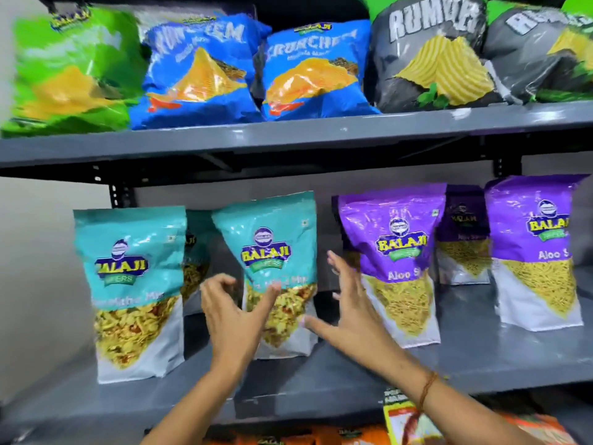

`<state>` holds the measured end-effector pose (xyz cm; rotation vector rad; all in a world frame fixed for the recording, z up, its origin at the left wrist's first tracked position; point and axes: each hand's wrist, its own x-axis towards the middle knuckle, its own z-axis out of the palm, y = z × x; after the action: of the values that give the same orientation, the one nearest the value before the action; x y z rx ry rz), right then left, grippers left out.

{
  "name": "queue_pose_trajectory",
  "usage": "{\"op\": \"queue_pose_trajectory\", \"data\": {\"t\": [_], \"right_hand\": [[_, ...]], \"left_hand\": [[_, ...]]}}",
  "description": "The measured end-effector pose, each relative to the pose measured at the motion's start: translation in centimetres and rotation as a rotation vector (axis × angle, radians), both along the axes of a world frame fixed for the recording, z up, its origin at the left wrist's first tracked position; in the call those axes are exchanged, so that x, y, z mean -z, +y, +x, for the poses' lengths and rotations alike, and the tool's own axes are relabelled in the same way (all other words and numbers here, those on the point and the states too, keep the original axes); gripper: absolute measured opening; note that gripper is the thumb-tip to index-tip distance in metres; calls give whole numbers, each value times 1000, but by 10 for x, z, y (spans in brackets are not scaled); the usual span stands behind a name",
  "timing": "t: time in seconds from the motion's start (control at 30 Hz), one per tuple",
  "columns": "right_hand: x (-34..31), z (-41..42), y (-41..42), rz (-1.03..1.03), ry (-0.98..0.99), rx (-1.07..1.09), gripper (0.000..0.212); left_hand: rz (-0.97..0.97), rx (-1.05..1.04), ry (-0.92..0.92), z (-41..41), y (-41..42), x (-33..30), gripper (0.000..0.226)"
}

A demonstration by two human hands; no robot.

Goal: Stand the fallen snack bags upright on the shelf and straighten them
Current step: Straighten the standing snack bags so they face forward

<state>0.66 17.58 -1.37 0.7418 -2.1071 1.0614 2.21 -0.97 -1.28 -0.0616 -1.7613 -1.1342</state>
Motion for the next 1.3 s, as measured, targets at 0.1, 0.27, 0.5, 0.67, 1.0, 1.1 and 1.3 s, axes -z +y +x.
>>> {"op": "queue_pose_trajectory", "data": {"t": [0.1, 0.27, 0.5, 0.67, 1.0, 1.1, 1.3], "right_hand": [[2, -25, -23, -60, -346, -28, 127], [23, -51, -30, -178, -658, -161, 139], [44, -66, -32, -222, -733, -237, 94], [39, -65, -32, -197, -751, -288, 83], [42, -67, -29, -155, -761, -367, 97], [34, -59, -32, -108, -629, -274, 107], [-1, -8, -81, -336, 97, 100, 102]], "left_hand": [[20, 187, -296, -17, -29, 5, 118], [21, 611, -649, -41, -53, 23, 101], [-55, 601, -675, -53, -69, 33, 78], [-56, 556, -634, -44, -71, 34, 75], [12, 533, -666, -34, -66, 37, 92], [11, 457, -620, -22, -63, 33, 104], [-105, -67, 66, 26, -94, -4, 67]]}}
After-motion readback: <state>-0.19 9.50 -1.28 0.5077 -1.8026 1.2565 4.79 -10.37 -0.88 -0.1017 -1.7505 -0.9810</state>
